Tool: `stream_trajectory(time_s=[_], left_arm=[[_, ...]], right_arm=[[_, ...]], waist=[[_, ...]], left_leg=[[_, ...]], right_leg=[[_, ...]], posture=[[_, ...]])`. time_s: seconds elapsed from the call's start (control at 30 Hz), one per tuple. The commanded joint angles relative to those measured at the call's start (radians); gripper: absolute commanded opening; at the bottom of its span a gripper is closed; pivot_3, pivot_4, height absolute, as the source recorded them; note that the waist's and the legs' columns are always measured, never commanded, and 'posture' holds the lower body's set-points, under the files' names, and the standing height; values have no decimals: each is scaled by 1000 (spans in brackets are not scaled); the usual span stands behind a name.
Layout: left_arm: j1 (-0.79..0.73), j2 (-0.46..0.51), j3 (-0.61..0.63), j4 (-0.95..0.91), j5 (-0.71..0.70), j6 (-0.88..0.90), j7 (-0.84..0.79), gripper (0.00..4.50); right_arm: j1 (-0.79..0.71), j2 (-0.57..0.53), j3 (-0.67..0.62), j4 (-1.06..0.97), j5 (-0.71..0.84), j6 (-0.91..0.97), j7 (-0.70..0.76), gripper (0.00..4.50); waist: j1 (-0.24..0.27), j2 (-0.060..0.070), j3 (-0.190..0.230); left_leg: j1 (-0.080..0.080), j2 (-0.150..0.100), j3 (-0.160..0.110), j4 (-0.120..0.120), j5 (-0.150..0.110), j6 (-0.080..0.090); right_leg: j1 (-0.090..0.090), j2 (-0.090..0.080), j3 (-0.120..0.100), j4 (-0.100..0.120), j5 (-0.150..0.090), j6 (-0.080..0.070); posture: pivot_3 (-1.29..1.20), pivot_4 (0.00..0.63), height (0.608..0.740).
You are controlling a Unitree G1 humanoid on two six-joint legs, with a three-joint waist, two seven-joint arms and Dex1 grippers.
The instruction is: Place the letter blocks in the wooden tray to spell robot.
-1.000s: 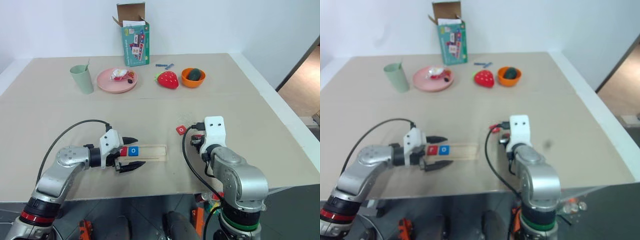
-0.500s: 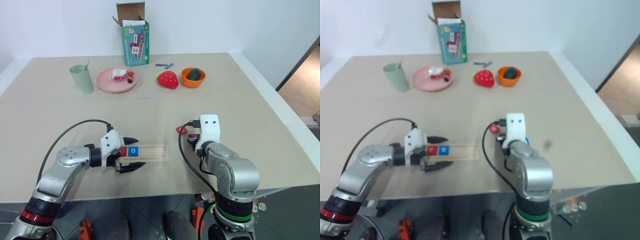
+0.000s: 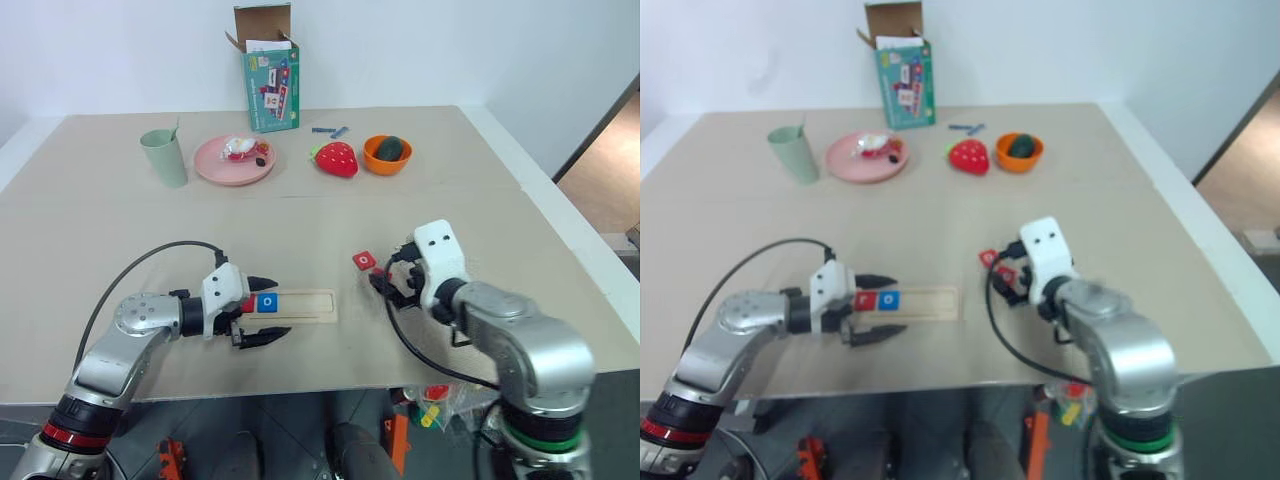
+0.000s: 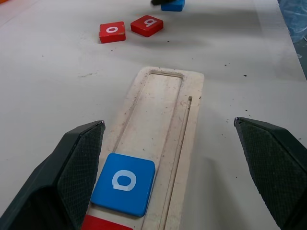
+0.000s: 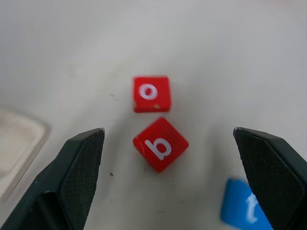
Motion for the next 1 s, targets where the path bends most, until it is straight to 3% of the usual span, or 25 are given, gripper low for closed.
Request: stream_trajectory(time_s=[0.03, 0.13, 0.33, 0.73, 0.8, 0.93, 1.0], left_arm=[[-15, -2, -3, 4, 8, -35, -5, 4500], [-16, -8, -8, 13, 10, -50, -8, 4500], [-9, -11, -9, 15, 10, -67, -4, 4500], [26, -5, 4, 1, 10, -80, 14, 4500], [21, -13, 8, -1, 4, -74, 22, 4500], [7, -28, 14, -4, -17, -57, 36, 4500], [1, -31, 17, -8, -30, -46, 40, 4500]], right_arm=[[12, -153, 9, 122, 54, -290, 242, 4452], [-11, -234, 46, 272, 53, -459, 361, 4452], [-70, -268, 122, 498, 15, -691, 503, 4452], [-146, -200, 188, 663, -24, -744, 515, 4452], [-143, -194, 190, 672, -32, -744, 508, 3907], [-141, -181, 187, 692, -44, -745, 494, 3907], [-140, -177, 188, 692, -46, -742, 491, 3441]], waist=[[0, -1, 0], [-1, -1, 1], [1, -2, 2], [3, -2, 2], [3, -2, 2], [3, -2, 2], [2, -2, 2]], left_leg=[[0, 0, 0, 0, 0, 0], [1, 0, 1, 0, 0, 0], [1, 0, 1, 0, 0, 0], [0, 0, 1, 0, 0, 0], [0, 0, 1, 1, 0, 0], [1, 0, 1, 1, 0, 0], [1, 0, 1, 1, 0, 0]], right_leg=[[0, 0, 0, 0, 0, 0], [0, 0, 0, 0, 0, 0], [0, 1, 1, 0, 0, 0], [0, 0, 1, 0, 1, 1], [0, 0, 1, 0, 1, 1], [0, 1, 1, 0, 1, 1], [0, 0, 1, 0, 1, 1]], posture=[[0, 150, 740], [0, 150, 740], [0, 150, 740], [0, 150, 740], [0, 150, 740], [0, 150, 740], [0, 150, 740]])
